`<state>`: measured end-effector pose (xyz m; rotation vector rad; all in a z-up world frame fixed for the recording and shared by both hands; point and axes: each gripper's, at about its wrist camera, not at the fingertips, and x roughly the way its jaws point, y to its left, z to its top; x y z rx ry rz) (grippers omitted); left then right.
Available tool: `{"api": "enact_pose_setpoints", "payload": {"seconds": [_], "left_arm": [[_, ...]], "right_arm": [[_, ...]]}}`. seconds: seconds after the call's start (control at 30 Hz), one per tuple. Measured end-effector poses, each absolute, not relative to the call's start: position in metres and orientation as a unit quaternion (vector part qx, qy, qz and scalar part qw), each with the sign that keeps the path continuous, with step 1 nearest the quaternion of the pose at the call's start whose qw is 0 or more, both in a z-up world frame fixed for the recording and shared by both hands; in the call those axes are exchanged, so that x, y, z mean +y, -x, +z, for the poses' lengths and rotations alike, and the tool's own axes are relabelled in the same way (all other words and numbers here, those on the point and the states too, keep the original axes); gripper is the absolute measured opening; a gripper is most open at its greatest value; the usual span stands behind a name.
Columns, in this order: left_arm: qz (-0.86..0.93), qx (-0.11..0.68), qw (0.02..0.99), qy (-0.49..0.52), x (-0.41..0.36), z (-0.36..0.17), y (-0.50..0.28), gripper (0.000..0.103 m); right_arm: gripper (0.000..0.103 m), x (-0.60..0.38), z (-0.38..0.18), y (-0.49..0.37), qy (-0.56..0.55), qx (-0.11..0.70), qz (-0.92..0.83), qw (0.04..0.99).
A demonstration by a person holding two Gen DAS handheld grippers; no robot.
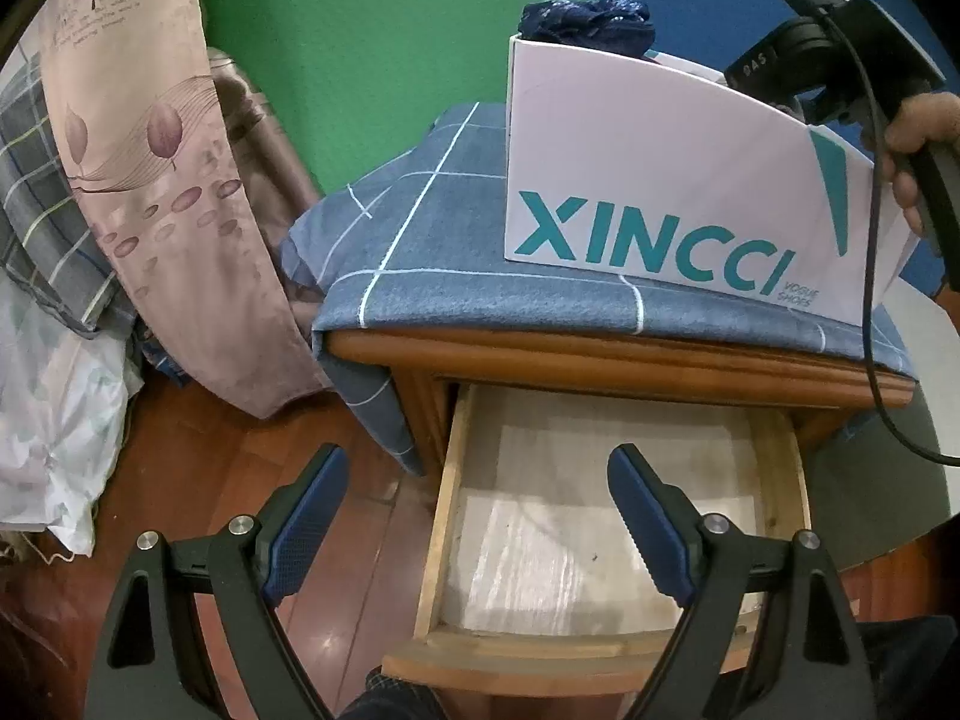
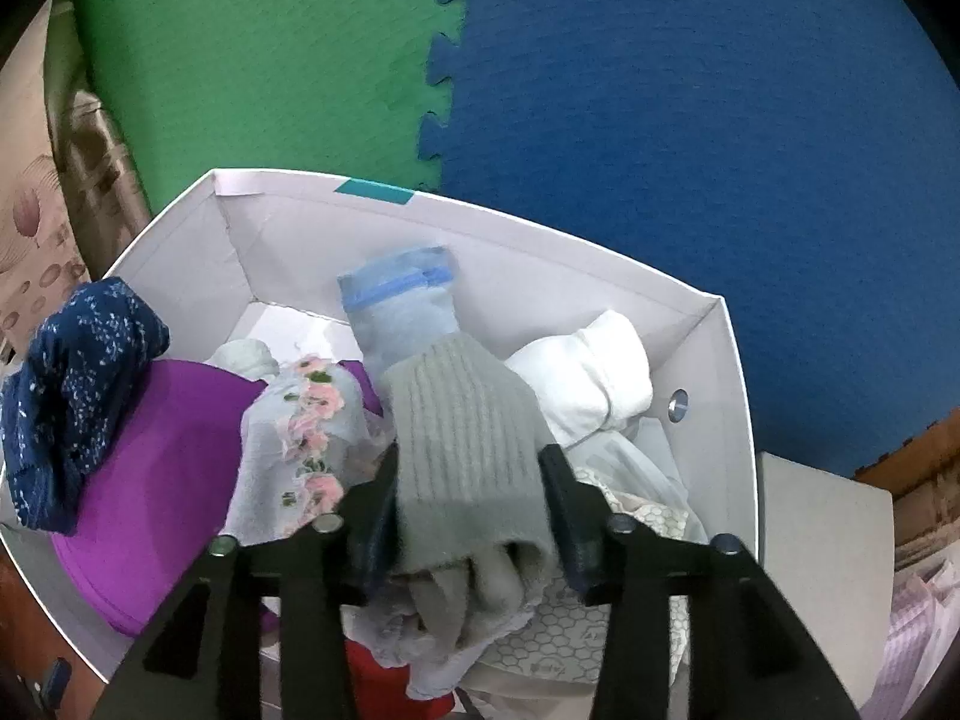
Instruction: Take underwear out of drawer
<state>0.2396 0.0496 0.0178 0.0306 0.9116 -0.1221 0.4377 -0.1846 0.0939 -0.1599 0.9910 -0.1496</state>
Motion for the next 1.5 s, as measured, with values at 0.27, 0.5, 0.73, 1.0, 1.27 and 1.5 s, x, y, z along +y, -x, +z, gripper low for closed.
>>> {"api": "enact_pose_setpoints", "payload": {"seconds": [0.27, 0.5, 0.73, 1.0, 1.27, 1.5], "left_arm": [[-0.048, 0.446, 0.894, -0.007, 0.053, 0.014, -0.243, 0.087], [-0.042, 0.452, 0.891, -0.004, 0.055, 0.012, -0.244, 0.087], [-0.037, 0.455, 0.890, -0.006, 0.054, 0.009, -0.248, 0.087], [-0.034, 0.451, 0.892, -0.010, 0.053, 0.010, -0.244, 0.088], [-0.038, 0.446, 0.894, -0.020, 0.049, 0.013, -0.242, 0.088], [-0.044, 0.440, 0.896, -0.030, 0.046, 0.017, -0.236, 0.088]], "right_arm": [[0.067, -0.185, 0.104, -0.435, 0.075, 0.456, -0.091, 0.882], [0.078, -0.182, 0.136, -0.422, 0.080, 0.418, -0.095, 0.900], [0.078, -0.176, 0.176, -0.388, 0.068, 0.369, -0.082, 0.923], [0.078, -0.179, 0.200, -0.325, 0.043, 0.337, -0.062, 0.938], [0.078, -0.170, 0.191, -0.241, 0.042, 0.306, -0.066, 0.949], [0.079, -0.164, 0.154, -0.186, 0.046, 0.318, -0.070, 0.944]]}}
